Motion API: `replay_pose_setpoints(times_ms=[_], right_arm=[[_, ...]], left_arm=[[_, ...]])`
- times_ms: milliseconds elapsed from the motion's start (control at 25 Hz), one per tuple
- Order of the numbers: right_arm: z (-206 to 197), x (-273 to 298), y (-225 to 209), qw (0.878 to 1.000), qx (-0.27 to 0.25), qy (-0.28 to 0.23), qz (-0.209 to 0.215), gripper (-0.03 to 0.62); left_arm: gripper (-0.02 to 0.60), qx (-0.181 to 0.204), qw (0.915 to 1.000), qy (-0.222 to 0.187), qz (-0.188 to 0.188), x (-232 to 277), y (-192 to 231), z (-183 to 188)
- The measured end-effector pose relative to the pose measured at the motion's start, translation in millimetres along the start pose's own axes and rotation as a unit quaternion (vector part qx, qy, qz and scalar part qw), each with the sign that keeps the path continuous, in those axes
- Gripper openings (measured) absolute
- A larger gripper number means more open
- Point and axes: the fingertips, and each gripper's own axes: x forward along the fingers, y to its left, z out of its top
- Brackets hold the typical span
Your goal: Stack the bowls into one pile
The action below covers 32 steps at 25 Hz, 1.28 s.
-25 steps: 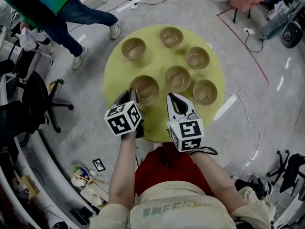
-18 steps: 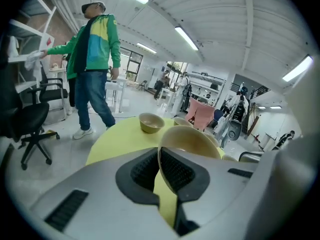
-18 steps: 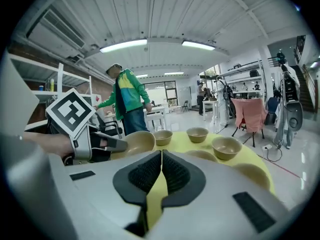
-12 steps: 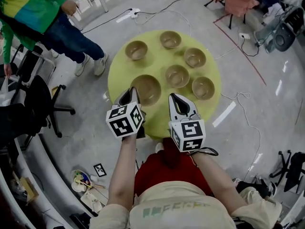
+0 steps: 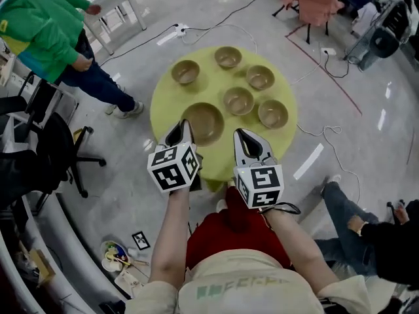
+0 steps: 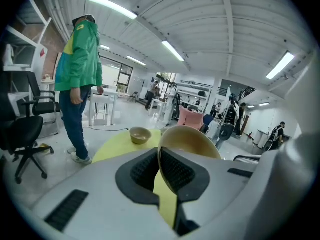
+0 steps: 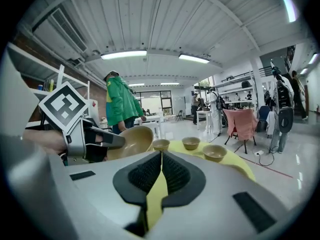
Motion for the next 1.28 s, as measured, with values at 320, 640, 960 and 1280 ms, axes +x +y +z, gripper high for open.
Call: replay_pose_setpoints(times_ms=[320, 640, 960, 1280], right_arm=[[1, -33, -5, 0.999, -0.001, -0.014, -0.032, 0.037], [2, -61, -14, 0.997, 0.003, -0.022, -0.073, 0.037], [-3, -85, -35, 0.992, 0.011, -0.021, -0.122, 0.037], [-10, -96, -59, 0.986, 0.024, -0.019, -0.161, 0.037]], left_arm=[[0.031, 0.015, 0.9995, -0.008, -0.025, -21, -19, -1], [0.031, 0.031, 0.9976, -0.009, -0.061, -32, -45, -4], [0.031, 0.042, 0.9944, -0.005, -0.097, -29, -70, -6], [0.031, 0.058, 0.9905, 0.0, -0.125, -17, -95, -3]])
